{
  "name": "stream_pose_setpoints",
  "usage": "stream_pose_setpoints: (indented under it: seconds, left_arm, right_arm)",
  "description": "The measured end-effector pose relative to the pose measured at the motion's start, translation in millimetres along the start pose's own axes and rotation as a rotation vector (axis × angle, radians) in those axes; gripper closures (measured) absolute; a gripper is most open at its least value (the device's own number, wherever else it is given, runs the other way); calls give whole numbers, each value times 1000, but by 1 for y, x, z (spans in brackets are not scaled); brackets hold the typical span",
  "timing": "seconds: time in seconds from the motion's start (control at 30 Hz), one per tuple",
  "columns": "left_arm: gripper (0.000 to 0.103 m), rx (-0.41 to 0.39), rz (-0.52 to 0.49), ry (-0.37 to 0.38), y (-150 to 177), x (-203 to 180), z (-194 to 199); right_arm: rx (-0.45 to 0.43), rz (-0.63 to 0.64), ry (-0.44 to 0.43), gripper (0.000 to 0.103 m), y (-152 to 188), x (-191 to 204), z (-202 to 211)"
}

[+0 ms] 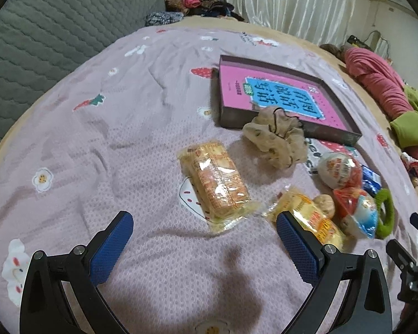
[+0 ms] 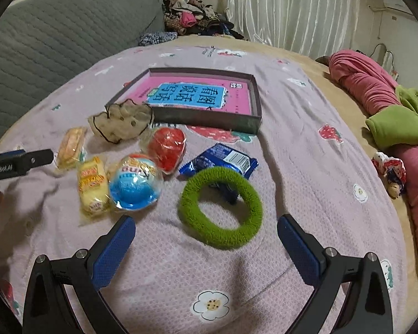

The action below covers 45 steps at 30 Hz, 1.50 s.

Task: Organize objects
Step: 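Move both tools toward the wrapped pastry and the green fuzzy ring, then grasp the wrapped pastry with the left tool while the right tool grasps the green ring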

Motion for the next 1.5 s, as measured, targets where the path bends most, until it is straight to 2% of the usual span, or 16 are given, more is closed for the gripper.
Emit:
stream_pose_setpoints:
  seconds: [0.37,0.47,0.57,0.67,0.7,0.77,0.8,0.83,0.93,1.03,1.1,1.17,1.4,1.5]
  left_arm:
    - [1,-3,-8,-50,-19,-12,-31]
    - [1,14,-3,-88,-22,-14,-42]
    - [1,29,13,-87,-23,-14,-50]
    - [2,49,-1,-103,-21,-18,-58]
    - [8,51,-1,-104,-20,-19,-59]
    - [22,60,-8,-101,-18,-20,-62]
    - [35,64,-7,-96,-17,-21,-64]
    - [43,70,-11,-92,-16,-22,-65]
    - [56,74,-17,-71,-14,-24,-67]
    - [57,71,-33,-62,-13,-28,-66]
    - [59,70,-37,-56,-11,-28,-64]
    - [59,67,-53,-59,-10,-29,-62]
    - [60,48,-45,-39,-8,-28,-50]
    - [61,42,-39,-42,-8,-22,-46]
  right_arm:
    - [42,-42,27,0,4,-9,-25]
    - [53,-55,27,1,4,-9,-31]
    - [75,-47,46,2,7,-7,-39]
    - [91,-40,59,15,9,-6,-45]
    - [90,-41,60,20,9,-6,-46]
    - [89,-39,66,22,8,-7,-47]
    - [88,-35,70,26,8,-7,-48]
    - [85,-30,74,28,8,-6,-48]
    - [79,-19,71,37,8,-4,-49]
    - [73,-5,69,52,8,-3,-47]
    - [68,-15,52,68,8,-5,-45]
    - [60,-32,24,75,6,-9,-42]
    - [37,-68,-55,76,5,-12,-27]
    - [20,-65,-63,76,4,-11,-19]
Point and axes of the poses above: each gripper's, at about its wrist camera, not at the fingertips, and z roughly against the way its jaws point, x to its left, y to its underside, the point moved 3 cm from there along -z, roughly the way its jaws point, and after that the axes turned 6 degrees about -x, right-handed, at the moved point
